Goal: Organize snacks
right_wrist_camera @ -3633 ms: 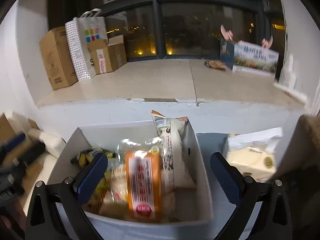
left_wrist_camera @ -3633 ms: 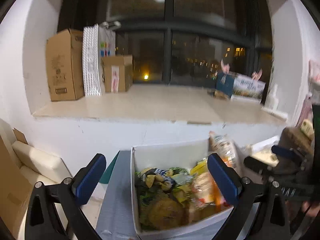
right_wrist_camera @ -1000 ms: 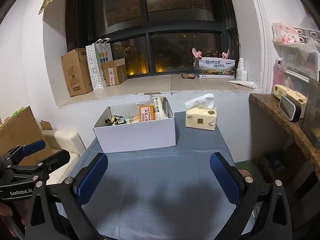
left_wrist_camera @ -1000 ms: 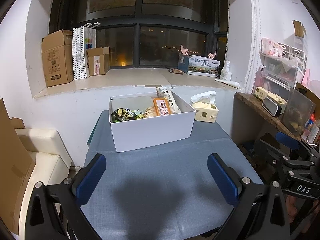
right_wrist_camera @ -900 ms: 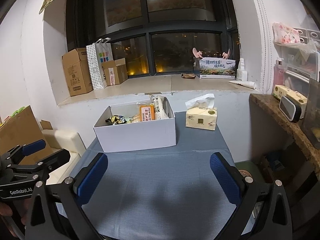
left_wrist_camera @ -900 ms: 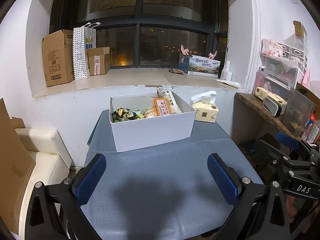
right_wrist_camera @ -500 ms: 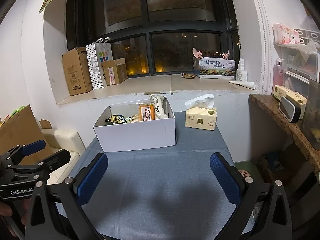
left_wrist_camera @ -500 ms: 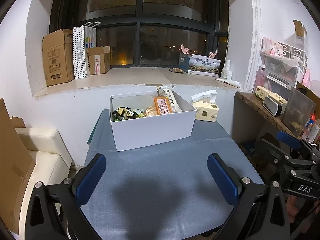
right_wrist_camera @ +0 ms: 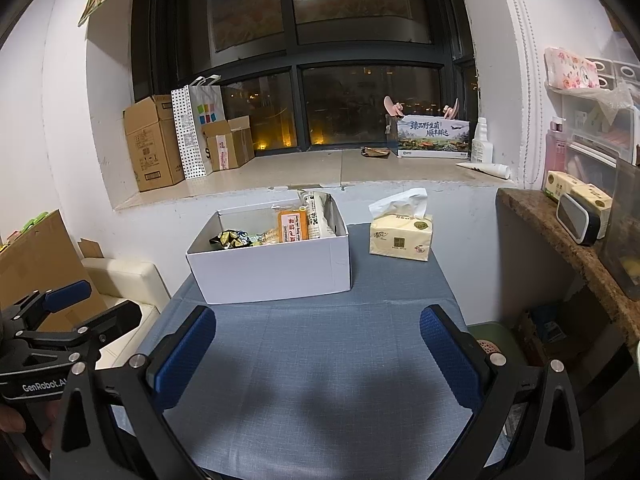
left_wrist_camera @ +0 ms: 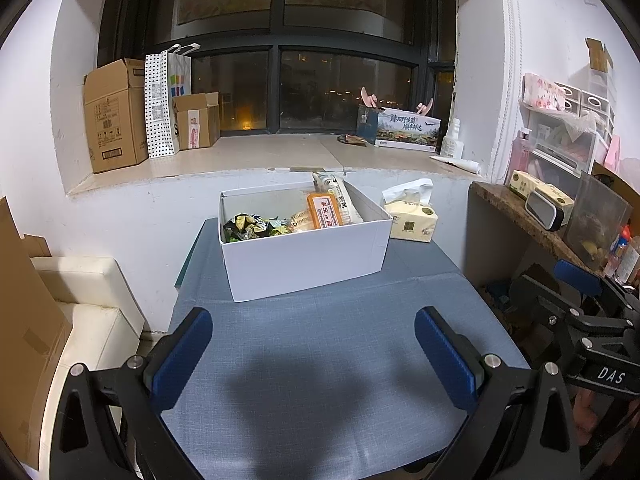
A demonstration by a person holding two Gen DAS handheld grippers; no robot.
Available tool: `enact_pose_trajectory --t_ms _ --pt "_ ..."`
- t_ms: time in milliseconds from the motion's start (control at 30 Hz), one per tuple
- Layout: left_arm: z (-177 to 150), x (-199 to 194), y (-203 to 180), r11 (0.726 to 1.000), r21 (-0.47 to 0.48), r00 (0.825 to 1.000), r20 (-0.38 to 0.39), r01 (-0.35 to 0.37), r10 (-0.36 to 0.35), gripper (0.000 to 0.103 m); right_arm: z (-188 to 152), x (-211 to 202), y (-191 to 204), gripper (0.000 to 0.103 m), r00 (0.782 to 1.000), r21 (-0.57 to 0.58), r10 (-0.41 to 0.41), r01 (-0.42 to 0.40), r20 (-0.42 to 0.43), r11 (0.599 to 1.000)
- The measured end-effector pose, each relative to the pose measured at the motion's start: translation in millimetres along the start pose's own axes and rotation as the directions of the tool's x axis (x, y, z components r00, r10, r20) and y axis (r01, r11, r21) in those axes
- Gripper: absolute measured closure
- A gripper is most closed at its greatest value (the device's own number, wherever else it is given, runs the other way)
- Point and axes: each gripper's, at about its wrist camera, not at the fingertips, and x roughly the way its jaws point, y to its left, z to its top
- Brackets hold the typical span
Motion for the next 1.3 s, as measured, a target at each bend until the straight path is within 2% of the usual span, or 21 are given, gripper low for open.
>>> enact_pose_trajectory --t_ms 1300 --pt "-0.2 -1.2 -1.6 1.000 0.011 1.000 -0.001 0.005 -0.005 0.000 -0.5 -0.5 -1.1 0.000 1.000 -0.004 0.000 0.000 0.001 1.000"
